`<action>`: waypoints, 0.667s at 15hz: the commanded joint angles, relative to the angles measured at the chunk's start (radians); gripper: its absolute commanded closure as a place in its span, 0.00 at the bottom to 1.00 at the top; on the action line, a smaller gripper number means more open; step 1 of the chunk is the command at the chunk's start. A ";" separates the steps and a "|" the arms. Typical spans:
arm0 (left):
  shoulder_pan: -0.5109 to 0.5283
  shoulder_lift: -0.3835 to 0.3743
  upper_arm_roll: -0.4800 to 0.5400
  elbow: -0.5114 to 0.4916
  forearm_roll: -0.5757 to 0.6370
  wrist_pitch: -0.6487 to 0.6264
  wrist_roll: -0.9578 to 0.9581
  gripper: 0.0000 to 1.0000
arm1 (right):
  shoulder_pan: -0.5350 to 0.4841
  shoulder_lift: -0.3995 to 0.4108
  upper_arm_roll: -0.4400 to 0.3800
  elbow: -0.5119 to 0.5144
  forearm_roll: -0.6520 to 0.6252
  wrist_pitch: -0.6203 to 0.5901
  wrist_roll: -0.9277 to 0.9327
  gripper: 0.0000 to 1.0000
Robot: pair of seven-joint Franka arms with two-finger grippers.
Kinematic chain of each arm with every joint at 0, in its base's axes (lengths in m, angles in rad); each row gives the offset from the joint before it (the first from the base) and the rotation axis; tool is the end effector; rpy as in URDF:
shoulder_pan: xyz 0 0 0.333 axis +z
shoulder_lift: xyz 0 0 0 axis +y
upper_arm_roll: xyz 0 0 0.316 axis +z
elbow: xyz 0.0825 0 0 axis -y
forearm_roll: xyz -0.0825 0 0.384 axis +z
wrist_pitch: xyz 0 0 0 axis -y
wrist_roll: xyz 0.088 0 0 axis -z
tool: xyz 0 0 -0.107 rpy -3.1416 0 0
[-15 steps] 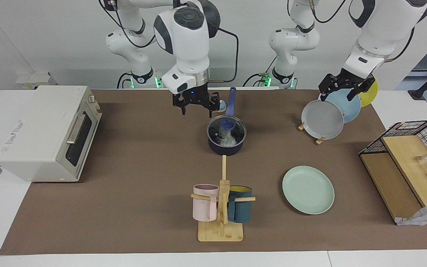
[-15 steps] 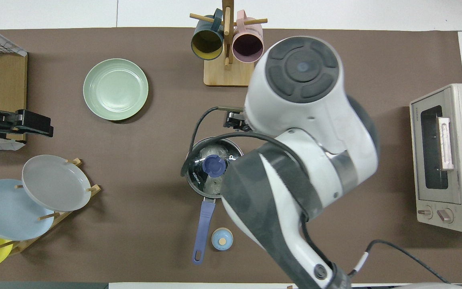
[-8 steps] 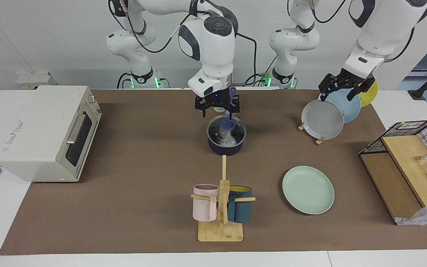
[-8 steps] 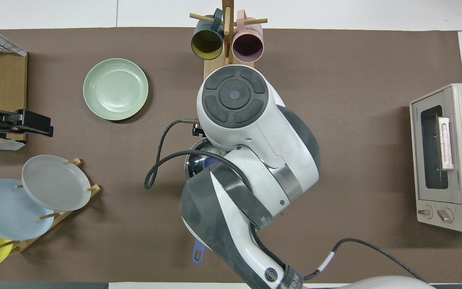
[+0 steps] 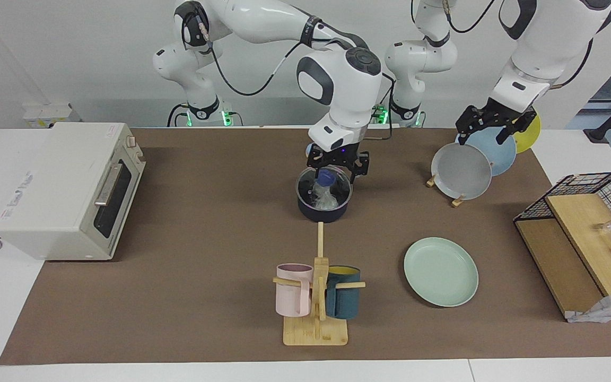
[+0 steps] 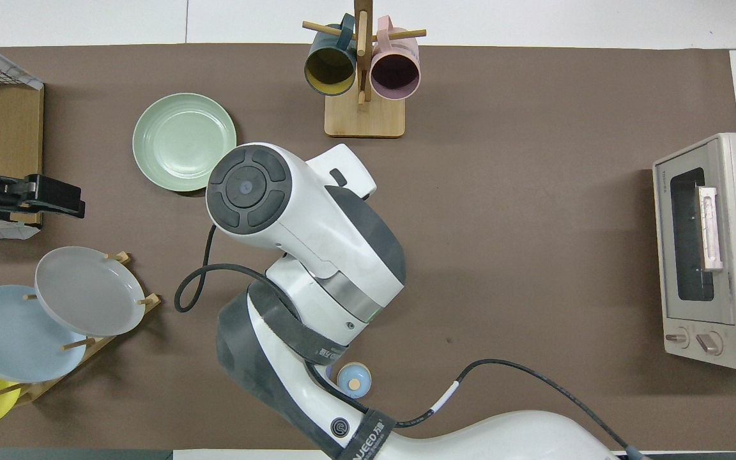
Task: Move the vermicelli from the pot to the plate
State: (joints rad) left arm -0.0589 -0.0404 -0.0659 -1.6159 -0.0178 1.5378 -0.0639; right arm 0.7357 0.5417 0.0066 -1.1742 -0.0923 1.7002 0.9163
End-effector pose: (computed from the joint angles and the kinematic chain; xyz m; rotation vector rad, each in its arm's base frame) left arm 0.5335 -0.0696 0.6225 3.1280 -0.0955 -0.0611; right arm 0.5313 0.4739 0.4793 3.0593 -0.2488 0.0834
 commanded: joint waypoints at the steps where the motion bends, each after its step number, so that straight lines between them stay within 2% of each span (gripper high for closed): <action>1: 0.004 -0.007 -0.002 0.004 0.018 -0.015 -0.002 0.00 | 0.002 -0.046 0.015 -0.086 -0.014 0.018 -0.005 0.00; 4: 0.004 -0.007 -0.002 0.004 0.019 -0.015 -0.002 0.00 | -0.002 -0.097 0.021 -0.217 -0.009 0.084 -0.065 0.00; 7: 0.004 -0.007 -0.003 0.004 0.019 -0.016 -0.002 0.00 | -0.002 -0.126 0.021 -0.288 -0.003 0.104 -0.128 0.00; 10: 0.004 -0.007 -0.002 0.004 0.019 -0.016 -0.002 0.00 | 0.001 -0.157 0.021 -0.379 0.051 0.173 -0.155 0.00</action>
State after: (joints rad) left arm -0.0589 -0.0404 -0.0659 -1.6159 -0.0178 1.5377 -0.0639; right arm 0.7417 0.4480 0.0194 -1.4379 -0.0671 1.8089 0.7985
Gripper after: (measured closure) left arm 0.000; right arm 0.000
